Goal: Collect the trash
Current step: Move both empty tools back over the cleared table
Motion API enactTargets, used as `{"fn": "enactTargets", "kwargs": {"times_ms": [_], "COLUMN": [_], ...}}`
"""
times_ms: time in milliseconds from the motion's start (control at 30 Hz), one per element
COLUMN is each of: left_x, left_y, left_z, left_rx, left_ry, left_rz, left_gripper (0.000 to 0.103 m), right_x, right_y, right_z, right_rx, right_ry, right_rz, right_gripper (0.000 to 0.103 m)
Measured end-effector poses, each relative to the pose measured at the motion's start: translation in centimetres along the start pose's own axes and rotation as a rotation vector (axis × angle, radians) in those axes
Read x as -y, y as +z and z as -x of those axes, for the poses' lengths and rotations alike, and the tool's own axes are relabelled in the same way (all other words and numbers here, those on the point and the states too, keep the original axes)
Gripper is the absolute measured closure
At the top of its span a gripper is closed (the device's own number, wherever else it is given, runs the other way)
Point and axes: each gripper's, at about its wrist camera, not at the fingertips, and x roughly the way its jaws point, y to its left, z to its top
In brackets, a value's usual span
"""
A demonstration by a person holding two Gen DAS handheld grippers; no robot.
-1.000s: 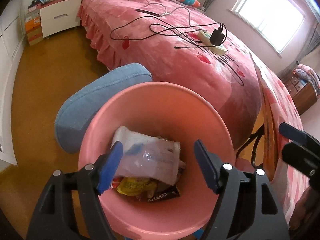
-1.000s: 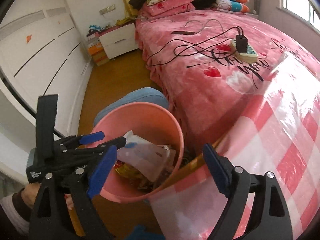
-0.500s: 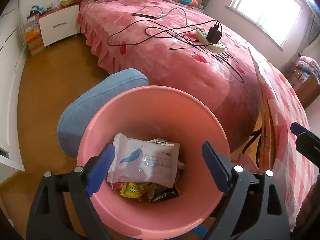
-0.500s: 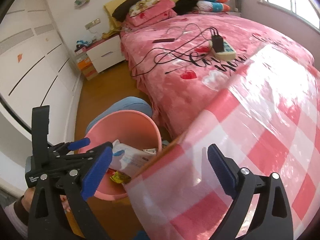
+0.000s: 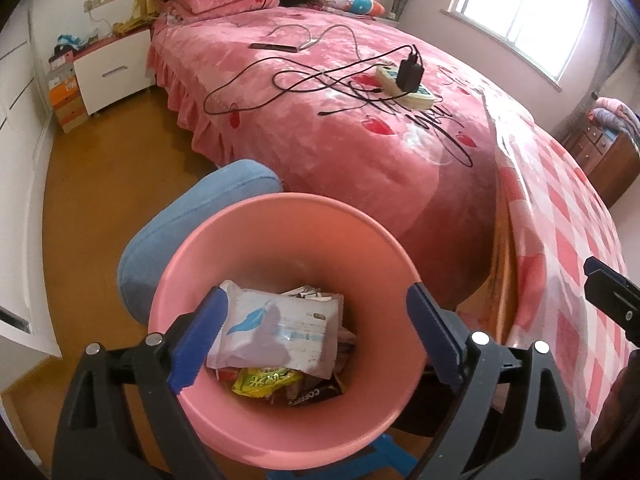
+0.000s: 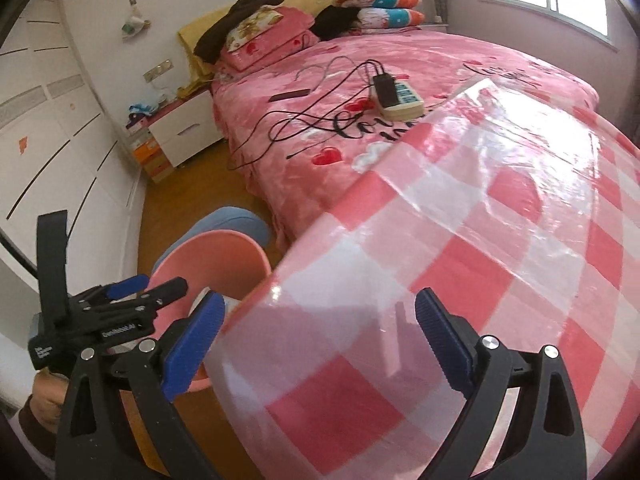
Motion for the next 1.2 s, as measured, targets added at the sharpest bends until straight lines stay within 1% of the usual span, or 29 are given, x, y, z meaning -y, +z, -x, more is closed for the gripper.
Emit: {"fn": "enactTargets", "kwargs": {"times_ms": [133, 533, 800, 1133, 1200], "left_x": [1.2, 5.8, 9.4, 14.4, 15.5], "left_y": [0.3, 1.1, 1.5, 1.5, 1.5], "left_z": [0.7, 2.5, 3.4, 4.3, 4.4], "left_rx": [0.009, 0.043, 0.067, 0.108, 0.116], "left_ry": [0.006, 0.002, -0.021, -0.067, -0.088], "left_rz": [-0.025, -0.113, -0.158, -0.246, -0.260], "left_gripper": [0.011, 0.010, 0.009, 0.007, 0.007], "right_x": [1.1, 3.9, 5.9, 9.2, 10.0], "right_y": [-0.5, -1.9, -2.7, -3.6, -3.7], "right_z": [1.0, 4.7, 7.0, 9.5, 10.2], "right_rx": [0.004, 0.063, 0.113, 0.163, 0.178], "right_ry": [-0.004, -0.051, -0.093, -0.133, -0.149], "right_rz": [-0.019, -0.051, -0.069, -0.138, -0.152], "right_gripper": [0.008, 0.008, 0.008, 0.008, 0.008]}}
